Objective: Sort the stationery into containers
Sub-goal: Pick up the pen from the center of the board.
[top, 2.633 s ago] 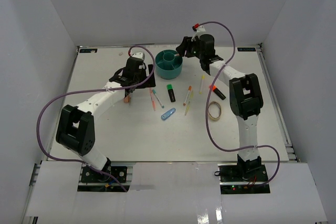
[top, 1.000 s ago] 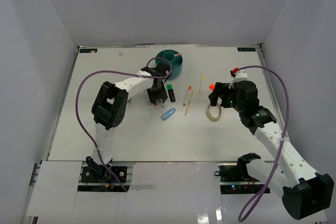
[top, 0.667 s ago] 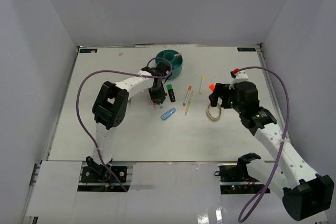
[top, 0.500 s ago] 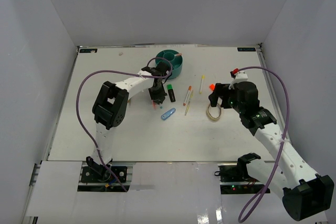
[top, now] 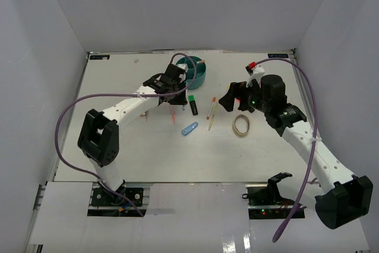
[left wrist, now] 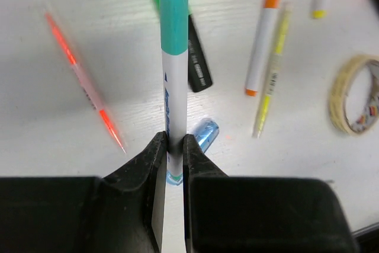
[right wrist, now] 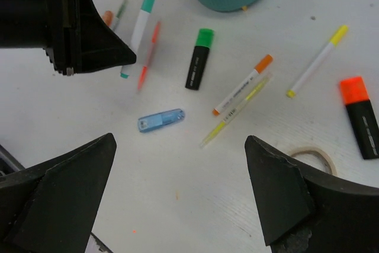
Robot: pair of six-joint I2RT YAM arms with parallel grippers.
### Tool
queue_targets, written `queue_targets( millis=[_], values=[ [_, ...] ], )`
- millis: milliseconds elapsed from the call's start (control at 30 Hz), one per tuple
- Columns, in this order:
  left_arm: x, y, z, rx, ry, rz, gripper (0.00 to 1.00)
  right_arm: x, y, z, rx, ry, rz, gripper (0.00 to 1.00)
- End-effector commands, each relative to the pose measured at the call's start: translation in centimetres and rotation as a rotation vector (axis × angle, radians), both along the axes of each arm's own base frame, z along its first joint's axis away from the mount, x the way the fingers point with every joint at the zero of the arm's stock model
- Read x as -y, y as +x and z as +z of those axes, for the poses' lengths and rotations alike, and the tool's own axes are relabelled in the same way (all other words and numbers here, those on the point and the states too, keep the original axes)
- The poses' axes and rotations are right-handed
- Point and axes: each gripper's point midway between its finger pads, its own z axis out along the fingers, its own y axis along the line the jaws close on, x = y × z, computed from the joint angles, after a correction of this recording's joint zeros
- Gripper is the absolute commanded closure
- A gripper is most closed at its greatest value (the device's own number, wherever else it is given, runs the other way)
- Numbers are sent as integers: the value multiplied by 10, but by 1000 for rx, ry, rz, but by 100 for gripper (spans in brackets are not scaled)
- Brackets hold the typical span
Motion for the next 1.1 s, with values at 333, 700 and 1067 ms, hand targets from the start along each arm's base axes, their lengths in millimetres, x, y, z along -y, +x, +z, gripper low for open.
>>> queue_targets(
  millis=[333, 700, 1067],
  values=[
    [31, -26, 102, 597, -105, -661, 100, -75, 44, 83, 27, 150, 155, 0],
    [45, -37, 130, 719, -125, -775, 100, -108, 64, 72, -32, 155, 190, 12],
    [48, -36, 135, 736, -141, -774, 100, -111, 63, 61, -41, 158, 190, 57]
  ],
)
